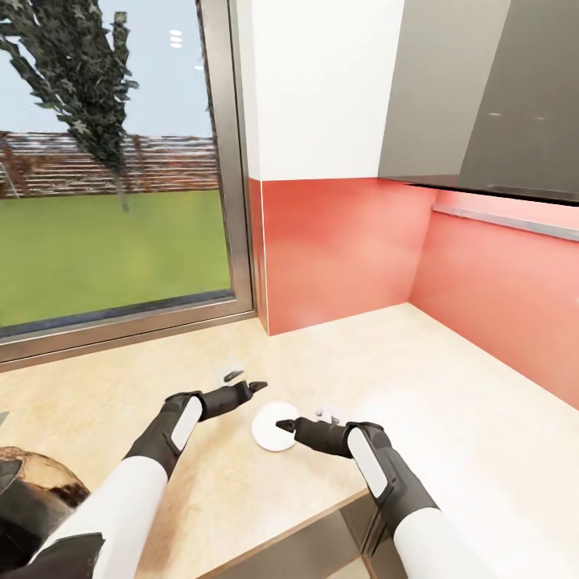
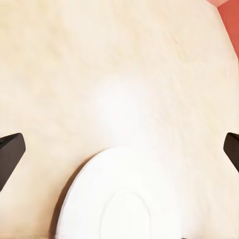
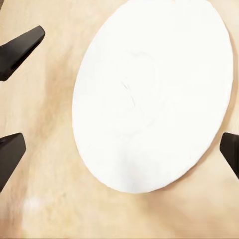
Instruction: Set up a coffee station on the kitchen countertop: keep the coffee maker on the countertop, move the bottle of coffee from the kitchen shelf to the counter next to the coffee maker, place a paper coffee filter on top of the coffee maker, put the saucer next to the coffee maker with the coffee cup on the saucer, and place the electric kettle next to the coffee maker.
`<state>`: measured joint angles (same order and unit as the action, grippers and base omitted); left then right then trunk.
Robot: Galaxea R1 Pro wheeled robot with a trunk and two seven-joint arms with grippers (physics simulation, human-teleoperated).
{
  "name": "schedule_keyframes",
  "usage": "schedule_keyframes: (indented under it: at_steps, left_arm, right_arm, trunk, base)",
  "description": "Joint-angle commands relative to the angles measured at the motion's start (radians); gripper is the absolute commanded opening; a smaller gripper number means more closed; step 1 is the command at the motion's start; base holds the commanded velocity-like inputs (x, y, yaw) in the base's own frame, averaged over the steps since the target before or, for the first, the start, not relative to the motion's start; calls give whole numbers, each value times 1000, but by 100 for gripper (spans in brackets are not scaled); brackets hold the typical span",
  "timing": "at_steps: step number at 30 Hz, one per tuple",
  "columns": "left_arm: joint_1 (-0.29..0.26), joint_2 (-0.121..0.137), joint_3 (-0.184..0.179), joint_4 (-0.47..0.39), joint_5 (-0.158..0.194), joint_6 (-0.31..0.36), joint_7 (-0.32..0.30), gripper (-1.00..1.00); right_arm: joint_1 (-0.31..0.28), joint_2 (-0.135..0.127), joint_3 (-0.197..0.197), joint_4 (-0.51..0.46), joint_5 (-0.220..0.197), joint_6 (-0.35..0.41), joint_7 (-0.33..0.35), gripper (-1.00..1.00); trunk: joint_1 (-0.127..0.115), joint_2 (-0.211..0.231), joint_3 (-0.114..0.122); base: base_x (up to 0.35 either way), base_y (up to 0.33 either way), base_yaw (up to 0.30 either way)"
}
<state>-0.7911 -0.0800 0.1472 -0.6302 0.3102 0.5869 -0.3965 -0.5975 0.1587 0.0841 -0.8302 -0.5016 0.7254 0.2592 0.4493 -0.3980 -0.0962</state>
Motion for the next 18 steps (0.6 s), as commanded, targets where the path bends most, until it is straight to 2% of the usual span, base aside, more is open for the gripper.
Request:
schedule_keyframes:
  at_steps: [1,18]
  left_arm:
    - [2,-2,6,0,3,9,-2,100]
    - [41,-9,5,1,4,11,-2,100]
  right_arm:
    - [0,2,0,3,8,6,0,100]
    - [1,4,0,8,8,6,0,100]
  trunk:
    - [1,-2,-2]
    - [1,-2,-2]
  base:
    - [0,0,0]
    - [0,0,0]
